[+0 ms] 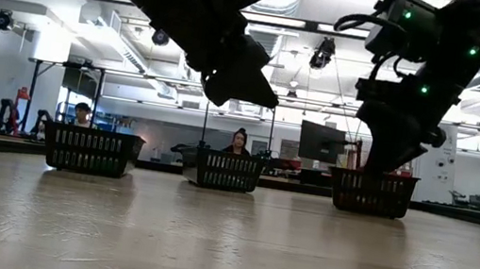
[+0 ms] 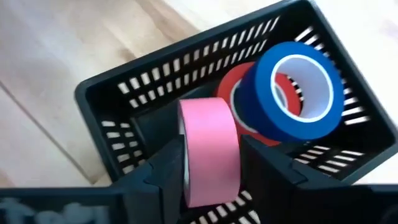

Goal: Pick and place Stapler, Stapler remover, tape
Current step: Put the pink tape into the right black bin, then put the red tape into the right black bin

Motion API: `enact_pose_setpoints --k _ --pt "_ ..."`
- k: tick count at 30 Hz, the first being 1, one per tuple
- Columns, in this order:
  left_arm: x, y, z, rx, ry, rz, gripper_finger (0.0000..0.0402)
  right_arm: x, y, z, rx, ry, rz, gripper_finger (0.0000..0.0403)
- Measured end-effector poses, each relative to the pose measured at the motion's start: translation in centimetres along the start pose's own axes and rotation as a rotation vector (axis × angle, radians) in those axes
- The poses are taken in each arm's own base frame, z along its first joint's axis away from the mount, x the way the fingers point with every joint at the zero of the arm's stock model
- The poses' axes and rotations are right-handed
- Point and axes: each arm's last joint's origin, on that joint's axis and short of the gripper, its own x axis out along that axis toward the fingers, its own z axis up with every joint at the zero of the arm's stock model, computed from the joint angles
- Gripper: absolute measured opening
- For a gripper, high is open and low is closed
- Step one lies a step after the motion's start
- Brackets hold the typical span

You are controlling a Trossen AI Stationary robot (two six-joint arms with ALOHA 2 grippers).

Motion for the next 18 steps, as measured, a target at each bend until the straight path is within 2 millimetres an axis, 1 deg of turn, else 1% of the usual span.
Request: enact_pose_setpoints --k 5,8,10,14,16,18 --pt "0.0 0.0 0.0 0.003 0.0 0.0 0.0209 -0.1 -0.1 0.1 -0.022 -0.01 -0.007 0.0177" --pt "0.0 0.0 0.0 0.004 0.002 0.0 0.0209 -0.8 -0.4 0.3 -0.048 -0.007 -0.011 0.0187" --pt "0.0 0.0 -0.1 0.004 0.004 -0.002 0.0209 -1.6 -0.8 0.7 -0.044 -0.022 -0.043 0.0191" --pt "-0.2 0.1 -0.2 0.031 0.023 -0.043 0.0209 -3.6 -2.0 0.9 0.037 -0.046 -0.117 0.019" --pt "-0.6 0.5 0.0 0.014 0.031 -0.055 0.0209 -4.7 -2.4 0.9 0.094 -0.041 -0.105 0.0188" --pt "-1.1 1.3 0.3 -0.015 0.041 -0.057 0.0209 -5.9 -2.6 0.7 0.129 -0.033 -0.051 0.0187"
